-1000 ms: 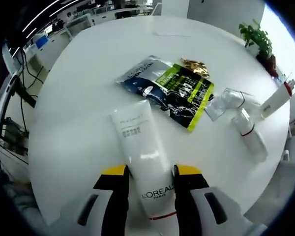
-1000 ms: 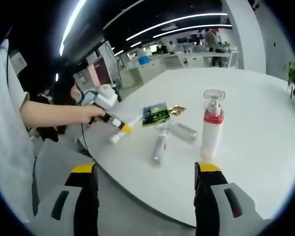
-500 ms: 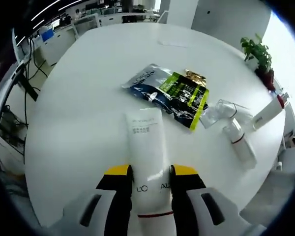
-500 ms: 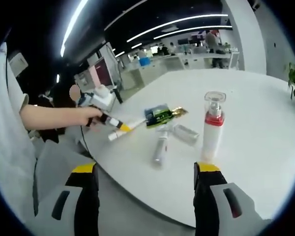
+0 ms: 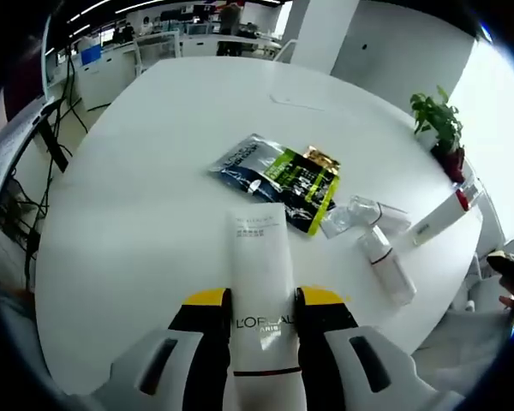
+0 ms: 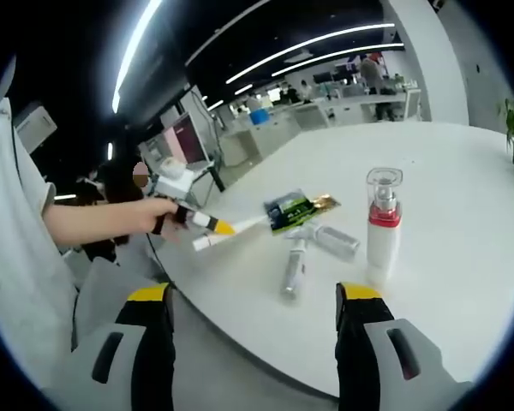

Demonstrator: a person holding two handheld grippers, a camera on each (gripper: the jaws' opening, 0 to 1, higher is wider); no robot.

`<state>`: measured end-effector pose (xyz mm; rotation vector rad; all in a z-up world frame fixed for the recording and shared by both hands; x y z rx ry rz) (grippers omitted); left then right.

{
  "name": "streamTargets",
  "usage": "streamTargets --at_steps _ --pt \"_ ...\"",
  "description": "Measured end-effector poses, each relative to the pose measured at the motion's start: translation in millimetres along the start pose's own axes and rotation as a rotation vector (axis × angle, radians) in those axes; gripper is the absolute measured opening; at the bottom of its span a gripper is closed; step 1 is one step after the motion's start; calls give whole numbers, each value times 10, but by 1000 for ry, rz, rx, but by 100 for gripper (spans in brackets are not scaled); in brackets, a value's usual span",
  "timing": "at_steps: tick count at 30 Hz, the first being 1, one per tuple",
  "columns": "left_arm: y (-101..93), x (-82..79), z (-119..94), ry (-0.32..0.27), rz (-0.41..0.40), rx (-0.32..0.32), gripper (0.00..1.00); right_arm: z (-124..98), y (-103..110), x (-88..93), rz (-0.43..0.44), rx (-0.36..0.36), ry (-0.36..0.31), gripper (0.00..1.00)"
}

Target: Arrange the skincare products in the storage area until every visible bottle or jar stands upright without overlapping.

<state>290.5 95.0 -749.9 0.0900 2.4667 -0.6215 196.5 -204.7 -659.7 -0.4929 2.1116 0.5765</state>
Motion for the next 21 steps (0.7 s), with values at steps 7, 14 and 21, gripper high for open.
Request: streamTargets --at_steps 7,14,21 --pt "-263 -3 -139 -42 14 61 26 148 289 -154 209 -155 -63 75" --pt "-579 -100 -276 -111 85 136 26 334 414 -279 353 -234 -60 71" --pt "-923 -105 -362 -151 160 188 25 426 375 -411 433 -242 -66 69"
Point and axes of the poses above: the point that each gripper's makers call its tool centre point, and the gripper's own axes: z roughly forward along the fingers, y roughly to its left, x roughly out of its underside, the point moved 4 cm from there along -z, roughly backward along the fingers, and after that the axes turned 15 degrees about x, right-handed, at the moved point
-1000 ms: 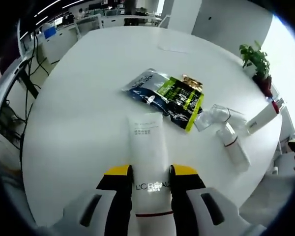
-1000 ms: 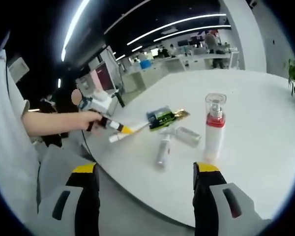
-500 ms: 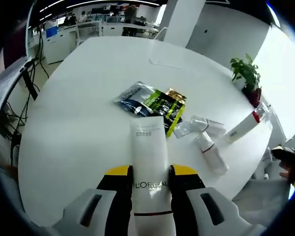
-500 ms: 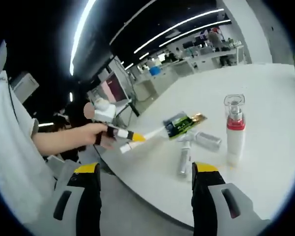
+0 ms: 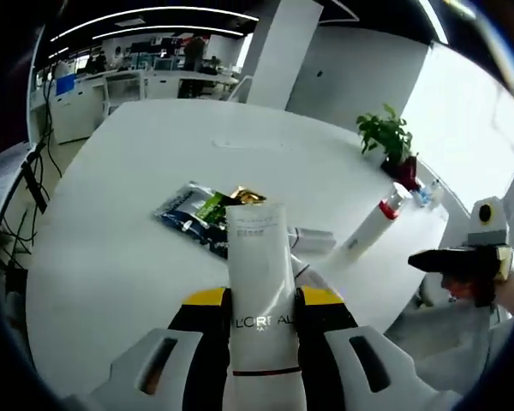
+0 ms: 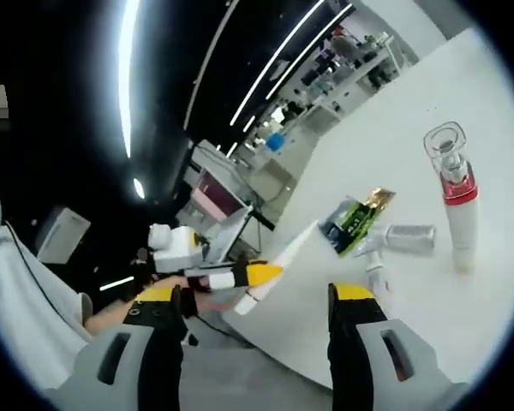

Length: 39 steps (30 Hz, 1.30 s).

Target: Arrange the skincare products in the storage area until every visible bottle or jar stands upright without overlapping.

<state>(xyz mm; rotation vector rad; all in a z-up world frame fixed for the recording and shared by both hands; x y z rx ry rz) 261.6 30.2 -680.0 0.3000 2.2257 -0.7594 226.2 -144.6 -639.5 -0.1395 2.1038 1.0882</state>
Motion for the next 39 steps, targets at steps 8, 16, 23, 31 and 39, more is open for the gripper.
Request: streamTargets --at_steps 8,16,23,31,39 --pt "-312 -113 -45 -29 72 65 25 25 14 58 69 -9 19 68" --pt "-672 -220 -134 -48 190 99 25 135 134 -24 161 -40 12 67" --pt "-946 -278 -197 -57 263 135 25 268 222 -48 249 -70 14 66" --pt "-1211 -284 -254 -27 417 146 26 316 279 -82 352 -104 5 62" --pt "-1331 -246 -235 -1 466 157 26 263 369 -75 325 -159 -11 38"
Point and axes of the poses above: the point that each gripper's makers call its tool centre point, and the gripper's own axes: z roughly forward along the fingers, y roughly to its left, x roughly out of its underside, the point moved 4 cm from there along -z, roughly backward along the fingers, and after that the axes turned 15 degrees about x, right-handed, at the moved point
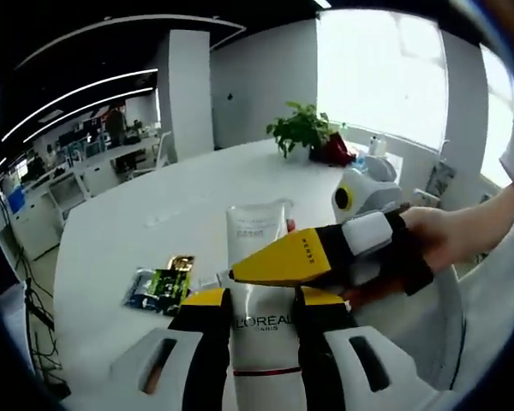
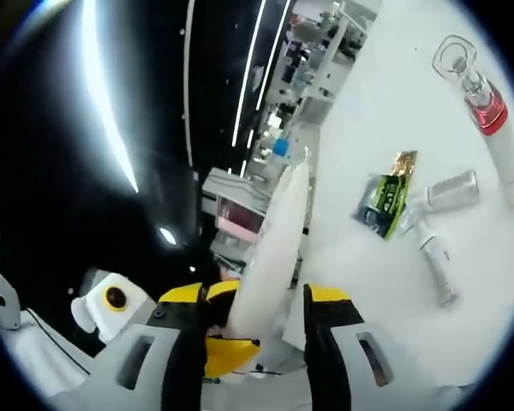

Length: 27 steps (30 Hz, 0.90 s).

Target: Arrange the skincare products in the storage area until every visible bottle or jar stands upright without overlapping.

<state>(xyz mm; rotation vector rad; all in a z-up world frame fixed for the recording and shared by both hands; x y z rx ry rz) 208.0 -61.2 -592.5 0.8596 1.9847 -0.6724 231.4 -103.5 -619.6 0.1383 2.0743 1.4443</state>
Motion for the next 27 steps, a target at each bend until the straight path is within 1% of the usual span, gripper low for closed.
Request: streamTargets --at_steps 1,2,3,4,6,10,11,12,13,14,16,18,20,22,24,25,26,27 --pt "-12 0 4 0 5 1 26 -7 13 4 -7 -5 -5 32" --pt "-20 -1 7 3 13 2 26 -15 27 5 -13 -10 -10 29" --pt "-27 -8 2 4 20 -2 26 -22 -4 -3 -20 8 -22 26" --pt "-31 -14 -5 4 27 -4 26 -23 -12 -4 -20 12 -24 25" --pt "-37 -19 -8 15 45 -11 26 -32 -1 1 3 -3 -21 24" --pt "-70 -28 -6 40 113 -29 26 -49 4 5 12 -4 -23 22" --pt "-77 -34 -7 38 120 -32 26 -55 11 -3 30 -10 -25 21" --pt "-76 -38 -10 37 129 -37 26 -58 9 -9 87 -3 -21 20" --pt "-70 -38 -9 35 135 -39 26 -54 -24 -14 86 8 -21 19" --pt "-72 -38 -1 35 137 -39 27 -55 -34 -8 138 14 -5 18" --pt "-82 -48 3 30 149 -42 27 -72 -33 -17 109 2 -27 17" --pt "-95 -54 6 31 177 -36 29 -99 -15 -21 90 8 -27 16" --pt "-111 -52 8 18 188 -27 30 -123 4 -24 70 0 -27 16" --pt "-112 -63 5 1 197 -16 30 -155 3 -47 50 -7 -47 16" --pt "-101 -68 -6 -3 191 -8 33 -181 0 -71 36 -11 -57 16" --pt "-111 -64 -7 -10 173 12 36 -206 4 -96 22 -16 -68 16" --pt "-112 -67 -13 -20 159 20 39 -223 5 -114 10 -21 -77 16" --pt "-117 -67 -25 -38 139 41 43 -253 10 -145 -3 -30 -87 16"
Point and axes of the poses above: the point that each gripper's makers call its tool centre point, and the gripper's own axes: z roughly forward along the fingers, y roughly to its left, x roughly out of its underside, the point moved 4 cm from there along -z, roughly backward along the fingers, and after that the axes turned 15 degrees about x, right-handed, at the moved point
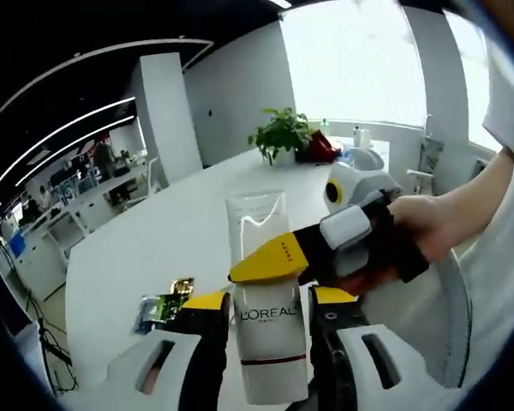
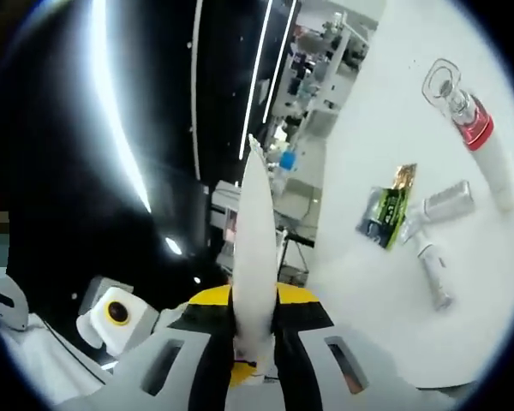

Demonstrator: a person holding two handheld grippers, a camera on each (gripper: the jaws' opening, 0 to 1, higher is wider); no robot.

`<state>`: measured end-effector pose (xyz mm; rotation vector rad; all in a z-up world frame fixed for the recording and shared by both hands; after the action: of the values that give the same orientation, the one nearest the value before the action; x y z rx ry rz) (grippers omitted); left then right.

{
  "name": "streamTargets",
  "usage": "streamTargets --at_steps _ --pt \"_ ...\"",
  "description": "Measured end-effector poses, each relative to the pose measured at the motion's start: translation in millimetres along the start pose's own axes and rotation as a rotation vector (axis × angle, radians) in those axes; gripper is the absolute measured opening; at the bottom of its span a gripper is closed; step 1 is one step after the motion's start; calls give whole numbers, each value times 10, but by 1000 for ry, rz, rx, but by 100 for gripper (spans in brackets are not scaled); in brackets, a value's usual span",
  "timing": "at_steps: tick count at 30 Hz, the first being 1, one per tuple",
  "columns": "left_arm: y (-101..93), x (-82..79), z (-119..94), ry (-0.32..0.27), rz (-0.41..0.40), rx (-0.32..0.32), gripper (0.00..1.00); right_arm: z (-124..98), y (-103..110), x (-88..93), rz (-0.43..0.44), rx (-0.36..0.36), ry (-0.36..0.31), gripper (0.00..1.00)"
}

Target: Arrange the skincare products in the storage area until every visible bottle or jar stands upright without overlapping.

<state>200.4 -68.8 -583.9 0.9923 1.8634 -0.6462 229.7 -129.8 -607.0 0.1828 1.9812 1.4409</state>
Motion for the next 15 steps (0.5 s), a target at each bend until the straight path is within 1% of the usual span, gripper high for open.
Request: streamTargets --at_steps 1,3,5,6,7,8,9,10,11,13,15 --pt "-4 2 -14 -2 -6 7 45 -19 5 -21 -11 -7 -6 16" --pt "-14 -9 -68 -13 -11 20 45 -68 19 -65 -60 -27 -13 16" --pt "-36 -38 -117 -62 -73 59 45 -122 60 -74 -140 -52 7 16" --pt "-41 -39 -140 -69 -90 79 47 -146 83 -73 -211 -61 21 16" --pt "-70 -85 -167 -82 -102 99 49 -163 102 -61 -255 -68 40 16" --pt "-72 -104 -186 -96 -110 108 51 -185 128 -42 -322 -72 66 16" --pt "-84 -126 -219 -118 -141 134 52 -196 143 -25 -369 -74 82 16" --pt "-65 -150 -248 -144 -163 130 52 -209 159 -7 -419 -84 103 16" --pt "-29 -160 -297 -153 -154 110 52 -221 181 15 -466 -87 123 16" --pt "-12 -146 -342 -141 -142 111 51 -245 232 59 -518 -116 160 16" --pt "10 -140 -380 -135 -143 118 49 -258 260 89 -556 -138 182 16"
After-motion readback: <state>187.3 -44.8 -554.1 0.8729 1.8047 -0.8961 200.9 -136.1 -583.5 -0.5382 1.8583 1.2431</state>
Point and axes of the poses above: the point that each gripper's makers call its tool centre point, and the gripper's own axes: z roughly forward along the fingers, y roughly to its left, x roughly out of its underside, the point moved 4 cm from there along -z, roughly backward along the fingers, and after that the axes turned 15 degrees about x, right-handed, at the moved point
